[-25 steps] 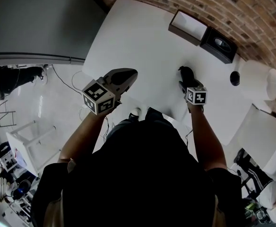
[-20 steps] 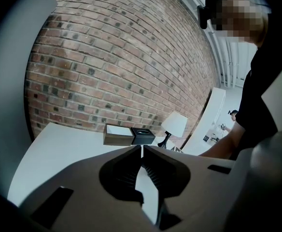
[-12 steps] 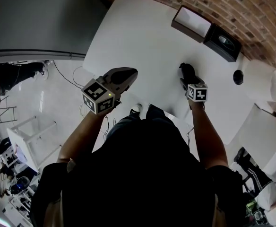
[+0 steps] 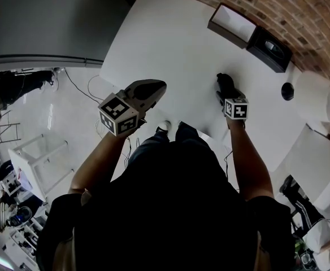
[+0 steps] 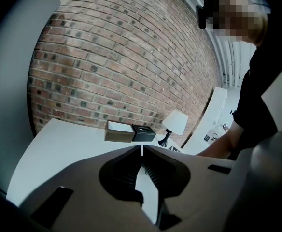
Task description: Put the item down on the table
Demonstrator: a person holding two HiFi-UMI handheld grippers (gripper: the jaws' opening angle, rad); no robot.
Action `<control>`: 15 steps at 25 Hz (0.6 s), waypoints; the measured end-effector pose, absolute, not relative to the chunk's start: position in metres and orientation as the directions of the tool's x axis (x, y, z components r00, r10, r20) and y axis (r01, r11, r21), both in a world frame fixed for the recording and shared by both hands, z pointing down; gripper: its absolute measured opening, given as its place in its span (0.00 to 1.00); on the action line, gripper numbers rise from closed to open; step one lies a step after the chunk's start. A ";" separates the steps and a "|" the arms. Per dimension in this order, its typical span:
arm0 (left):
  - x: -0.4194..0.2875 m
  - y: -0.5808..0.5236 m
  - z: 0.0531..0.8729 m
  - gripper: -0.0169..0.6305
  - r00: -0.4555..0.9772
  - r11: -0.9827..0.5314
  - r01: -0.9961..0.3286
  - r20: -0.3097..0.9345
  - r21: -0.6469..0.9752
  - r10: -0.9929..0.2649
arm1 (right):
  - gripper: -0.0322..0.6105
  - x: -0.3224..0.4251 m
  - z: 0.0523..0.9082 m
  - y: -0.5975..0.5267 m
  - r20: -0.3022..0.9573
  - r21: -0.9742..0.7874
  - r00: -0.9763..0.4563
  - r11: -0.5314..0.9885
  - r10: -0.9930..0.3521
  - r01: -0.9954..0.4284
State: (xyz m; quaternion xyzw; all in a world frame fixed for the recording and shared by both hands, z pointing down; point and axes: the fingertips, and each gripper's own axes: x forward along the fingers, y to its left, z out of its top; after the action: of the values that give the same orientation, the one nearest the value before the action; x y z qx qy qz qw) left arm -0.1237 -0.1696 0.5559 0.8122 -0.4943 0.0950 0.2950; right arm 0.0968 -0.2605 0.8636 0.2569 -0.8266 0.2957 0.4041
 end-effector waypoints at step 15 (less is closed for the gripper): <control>-0.124 -0.165 0.556 0.08 0.484 -0.323 -0.862 0.446 0.391 -0.753 | 0.61 0.095 0.866 -0.260 0.829 -0.238 -0.521 0.716 -0.202 -0.657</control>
State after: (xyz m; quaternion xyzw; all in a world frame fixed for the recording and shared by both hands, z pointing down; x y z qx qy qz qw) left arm -0.1243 -0.1653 0.5560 0.8082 -0.4995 0.0915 0.2982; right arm 0.0946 -0.2601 0.8657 0.2593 -0.8280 0.2737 0.4152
